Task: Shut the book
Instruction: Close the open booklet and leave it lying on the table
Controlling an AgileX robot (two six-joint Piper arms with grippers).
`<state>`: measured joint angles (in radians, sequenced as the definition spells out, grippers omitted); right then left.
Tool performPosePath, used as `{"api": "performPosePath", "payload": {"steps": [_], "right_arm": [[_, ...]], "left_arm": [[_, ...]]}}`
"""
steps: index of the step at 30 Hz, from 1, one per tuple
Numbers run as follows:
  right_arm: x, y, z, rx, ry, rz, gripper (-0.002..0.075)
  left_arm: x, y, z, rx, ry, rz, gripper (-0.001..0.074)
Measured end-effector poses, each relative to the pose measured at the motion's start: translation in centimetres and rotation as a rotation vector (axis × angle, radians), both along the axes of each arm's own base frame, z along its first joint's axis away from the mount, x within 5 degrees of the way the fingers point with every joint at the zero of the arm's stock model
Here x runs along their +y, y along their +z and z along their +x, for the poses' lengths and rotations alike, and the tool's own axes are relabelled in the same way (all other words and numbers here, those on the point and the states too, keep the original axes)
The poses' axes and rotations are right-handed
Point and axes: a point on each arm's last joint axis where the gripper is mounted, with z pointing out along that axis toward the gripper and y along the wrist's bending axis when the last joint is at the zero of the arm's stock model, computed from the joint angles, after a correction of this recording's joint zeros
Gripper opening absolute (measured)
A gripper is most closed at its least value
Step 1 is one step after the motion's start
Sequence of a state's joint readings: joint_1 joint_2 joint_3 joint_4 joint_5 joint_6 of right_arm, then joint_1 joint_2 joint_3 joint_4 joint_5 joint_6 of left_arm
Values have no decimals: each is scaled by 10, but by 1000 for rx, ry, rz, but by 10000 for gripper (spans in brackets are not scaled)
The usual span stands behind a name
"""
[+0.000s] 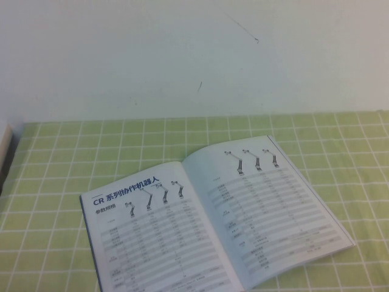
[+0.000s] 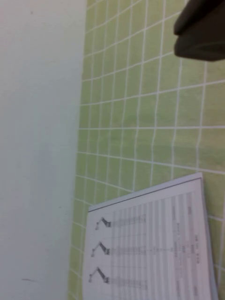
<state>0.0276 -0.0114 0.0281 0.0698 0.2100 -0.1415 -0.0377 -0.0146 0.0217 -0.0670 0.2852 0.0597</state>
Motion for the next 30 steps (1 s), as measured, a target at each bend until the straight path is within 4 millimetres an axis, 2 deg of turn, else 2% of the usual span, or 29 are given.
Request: {"api": "performPosePath", "payload": {"steps": [8, 16, 19, 26, 30], "right_arm": [[1, -8, -2, 86, 8, 1, -3], [1, -8, -2, 92, 12, -11, -3], [-1, -7, -2, 73, 9, -61, -3], [-2, 25, 2, -289, -18, -80, -3], [-3, 44, -2, -499, -33, -74, -3]], "left_arm": [[0, -1, 0, 5, -2, 8, -3], [0, 0, 0, 3, -2, 9, -3], [0, 5, 1, -57, 1, 7, -3], [3, 48, -1, -531, 30, -13, -4], [4, 65, -8, -731, 42, -21, -4]]}}
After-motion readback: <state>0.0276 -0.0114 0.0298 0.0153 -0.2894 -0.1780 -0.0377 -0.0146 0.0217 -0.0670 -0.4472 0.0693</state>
